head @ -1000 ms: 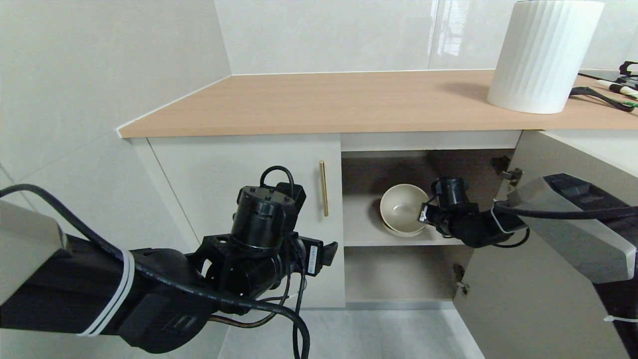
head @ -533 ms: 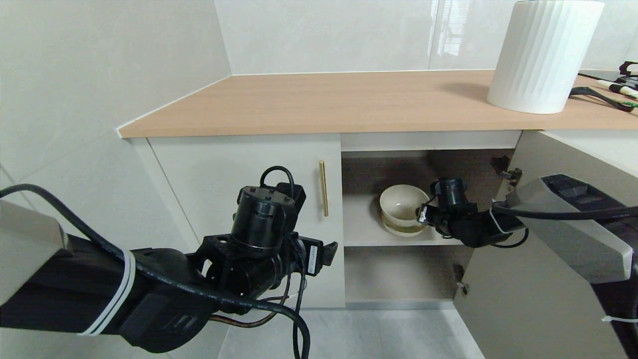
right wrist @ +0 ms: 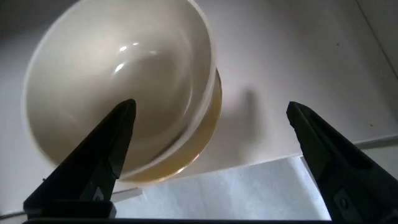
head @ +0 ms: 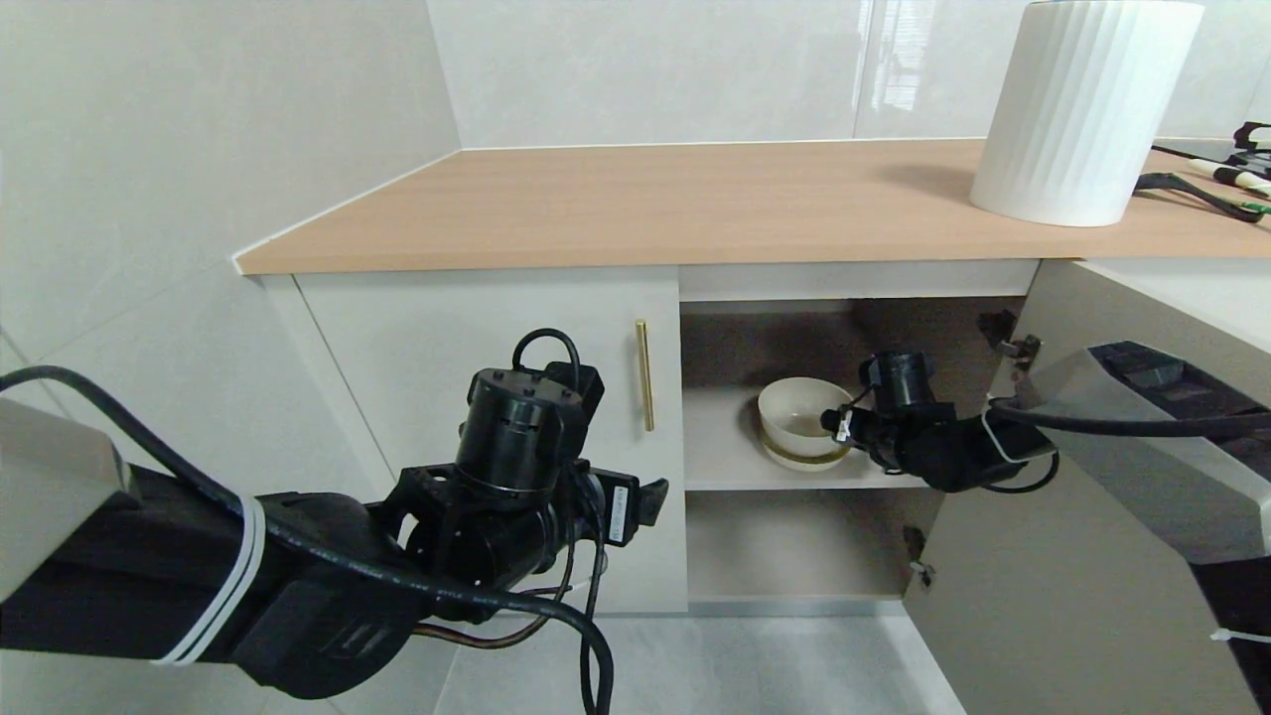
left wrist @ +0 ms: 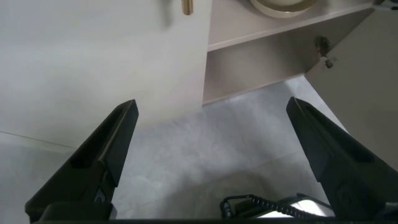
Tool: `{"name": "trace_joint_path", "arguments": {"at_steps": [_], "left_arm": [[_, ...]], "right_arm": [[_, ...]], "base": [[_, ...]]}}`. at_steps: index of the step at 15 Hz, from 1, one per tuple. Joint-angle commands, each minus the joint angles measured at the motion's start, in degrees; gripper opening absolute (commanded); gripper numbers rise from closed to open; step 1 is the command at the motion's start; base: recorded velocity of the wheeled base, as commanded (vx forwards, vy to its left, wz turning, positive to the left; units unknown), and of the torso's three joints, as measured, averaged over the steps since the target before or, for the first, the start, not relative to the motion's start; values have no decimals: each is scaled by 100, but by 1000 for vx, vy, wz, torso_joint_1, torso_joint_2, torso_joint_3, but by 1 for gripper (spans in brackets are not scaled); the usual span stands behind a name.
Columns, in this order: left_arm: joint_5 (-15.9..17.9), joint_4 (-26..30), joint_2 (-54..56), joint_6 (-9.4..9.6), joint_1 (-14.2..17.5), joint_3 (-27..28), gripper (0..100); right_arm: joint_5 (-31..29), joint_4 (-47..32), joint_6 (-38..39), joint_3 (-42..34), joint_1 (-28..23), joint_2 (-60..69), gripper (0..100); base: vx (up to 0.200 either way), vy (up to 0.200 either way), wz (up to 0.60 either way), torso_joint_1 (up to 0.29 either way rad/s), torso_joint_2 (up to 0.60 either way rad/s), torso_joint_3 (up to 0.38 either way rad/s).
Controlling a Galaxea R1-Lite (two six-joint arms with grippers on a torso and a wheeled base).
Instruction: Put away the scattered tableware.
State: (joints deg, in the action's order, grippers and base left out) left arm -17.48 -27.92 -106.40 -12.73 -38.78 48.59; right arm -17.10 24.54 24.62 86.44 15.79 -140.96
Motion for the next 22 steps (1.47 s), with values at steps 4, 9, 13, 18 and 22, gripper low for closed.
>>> {"name": "trace_joint_path", "arguments": {"at_steps": [4, 9, 13, 18, 22], "left_arm": [[-36, 6, 497, -19, 195, -227, 100], [17, 41, 1658, 33, 828, -930, 100], [25, 93, 2695, 33, 626, -1642, 100], [8, 102, 2492, 7, 494, -1836, 100], [17, 93, 2492, 7, 476, -1783, 100]], "right_arm": [[401, -1434, 148, -769, 513, 1510, 100], [981, -1944, 376, -2738, 1023, 3523, 100], [1060, -1935, 60, -3889, 1269, 4674, 100], [1104, -1935, -72, -4329, 1357, 4867, 100], [1104, -1935, -204, -4470, 1366, 4832, 100]], "base": [[0, 0, 0, 0, 0, 0], [0, 0, 0, 0, 0, 0], [0, 0, 0, 0, 0, 0], [0, 0, 0, 0, 0, 0], [-100, 0, 0, -1, 0, 1]]}}
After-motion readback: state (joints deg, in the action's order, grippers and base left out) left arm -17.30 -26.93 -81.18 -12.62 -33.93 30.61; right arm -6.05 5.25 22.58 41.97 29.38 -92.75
